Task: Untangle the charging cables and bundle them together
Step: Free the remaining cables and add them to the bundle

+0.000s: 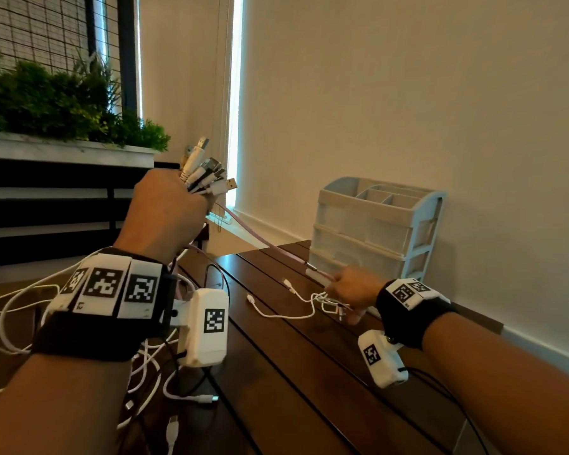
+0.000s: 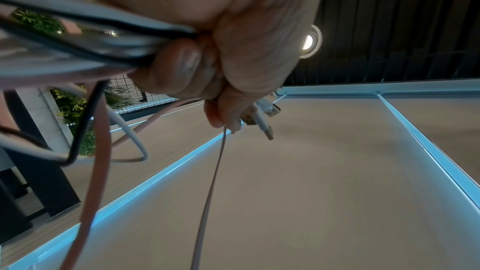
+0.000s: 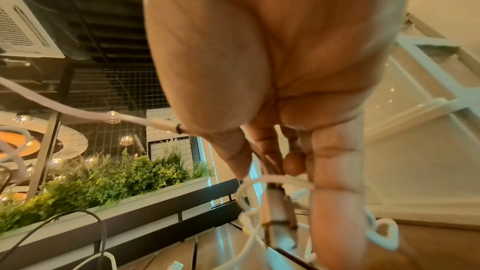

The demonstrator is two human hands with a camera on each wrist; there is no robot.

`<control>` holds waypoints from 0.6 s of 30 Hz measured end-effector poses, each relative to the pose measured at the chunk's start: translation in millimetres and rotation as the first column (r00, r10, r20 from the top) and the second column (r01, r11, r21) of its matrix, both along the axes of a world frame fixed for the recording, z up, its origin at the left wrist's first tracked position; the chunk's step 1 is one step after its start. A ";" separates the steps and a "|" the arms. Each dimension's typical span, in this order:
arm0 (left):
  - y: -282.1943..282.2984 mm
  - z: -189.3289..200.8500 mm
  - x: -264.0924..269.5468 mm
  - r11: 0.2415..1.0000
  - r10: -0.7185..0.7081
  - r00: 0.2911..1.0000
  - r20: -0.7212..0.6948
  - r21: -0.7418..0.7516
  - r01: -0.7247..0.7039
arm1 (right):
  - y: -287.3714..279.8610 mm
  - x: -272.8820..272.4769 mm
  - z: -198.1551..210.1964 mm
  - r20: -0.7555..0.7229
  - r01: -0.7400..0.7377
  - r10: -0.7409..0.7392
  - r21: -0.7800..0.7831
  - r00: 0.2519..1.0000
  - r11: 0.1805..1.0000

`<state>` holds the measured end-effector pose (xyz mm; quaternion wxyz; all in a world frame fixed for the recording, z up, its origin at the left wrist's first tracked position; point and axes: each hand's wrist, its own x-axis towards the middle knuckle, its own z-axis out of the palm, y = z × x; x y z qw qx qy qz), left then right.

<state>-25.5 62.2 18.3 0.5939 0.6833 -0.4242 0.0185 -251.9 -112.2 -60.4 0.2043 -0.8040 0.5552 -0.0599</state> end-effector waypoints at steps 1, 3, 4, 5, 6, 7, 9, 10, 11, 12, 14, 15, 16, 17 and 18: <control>-0.9 -0.5 0.5 1.000 0.002 1.000 -0.001 0.007 -0.002 | 2.4 -1.1 0.1 -0.016 0.006 -0.006 0.025 1.000 1.000; -2.1 -1.1 0.7 1.000 0.003 1.000 0.000 0.017 -0.003 | 4.3 -5.9 -2.0 0.007 0.070 -0.071 0.113 0.997 0.991; -2.5 -1.2 0.7 1.000 0.004 1.000 0.003 0.016 -0.004 | 6.4 -8.3 -2.3 0.060 0.098 -0.110 0.167 0.992 0.981; -2.9 -1.2 1.0 1.000 0.005 1.000 0.004 0.015 -0.005 | 6.6 -10.8 -3.4 0.096 0.127 -0.145 0.170 0.985 0.977; -3.0 -1.4 1.1 1.000 0.006 1.000 0.004 0.013 -0.006 | 3.3 -12.4 -4.4 0.107 0.119 -0.133 0.124 0.985 0.985; -3.0 -1.6 1.5 1.000 0.006 1.000 0.004 0.013 -0.006 | 0.4 -12.9 -6.3 0.104 0.105 -0.110 0.056 0.988 0.993; -3.8 -2.7 2.2 1.000 0.009 1.000 0.008 0.018 -0.009 | -2.6 -12.8 -7.1 0.092 0.043 -0.037 -0.058 0.995 0.997; -4.4 -3.1 2.4 1.000 0.013 1.000 0.010 0.020 -0.013 | -1.2 -12.1 -5.8 0.090 0.022 -0.015 -0.077 0.996 0.997; -5.1 -3.7 2.4 1.000 0.015 1.000 0.012 0.020 -0.015 | -0.9 -12.0 -4.8 0.103 0.013 -0.004 -0.083 0.995 0.996; -5.4 -4.1 2.3 1.000 0.015 1.000 0.012 0.020 -0.016 | -1.0 -12.8 -4.2 0.116 0.009 0.002 -0.090 0.993 0.996; -6.1 -4.3 2.2 1.000 0.003 1.000 0.010 0.019 -0.004 | 1.1 -11.4 -2.1 0.127 0.000 0.018 -0.140 0.992 0.990; -6.2 -4.4 2.3 1.000 -0.003 1.000 0.011 0.018 0.003 | 0.8 -11.3 -1.2 0.149 -0.008 0.027 -0.133 0.988 0.991; -6.1 -4.3 2.3 1.000 -0.007 1.000 0.011 0.018 0.006 | -0.6 -11.1 -1.2 0.161 -0.024 0.046 -0.137 0.986 0.990; -6.1 -4.2 2.4 1.000 -0.007 1.000 0.011 0.020 0.007 | -1.0 -10.7 -1.8 0.179 -0.023 0.049 -0.143 0.983 0.989; -5.8 -3.8 2.5 1.000 -0.005 1.000 0.012 0.022 0.005 | -2.7 -10.7 -2.7 0.195 -0.014 0.046 -0.162 0.980 0.987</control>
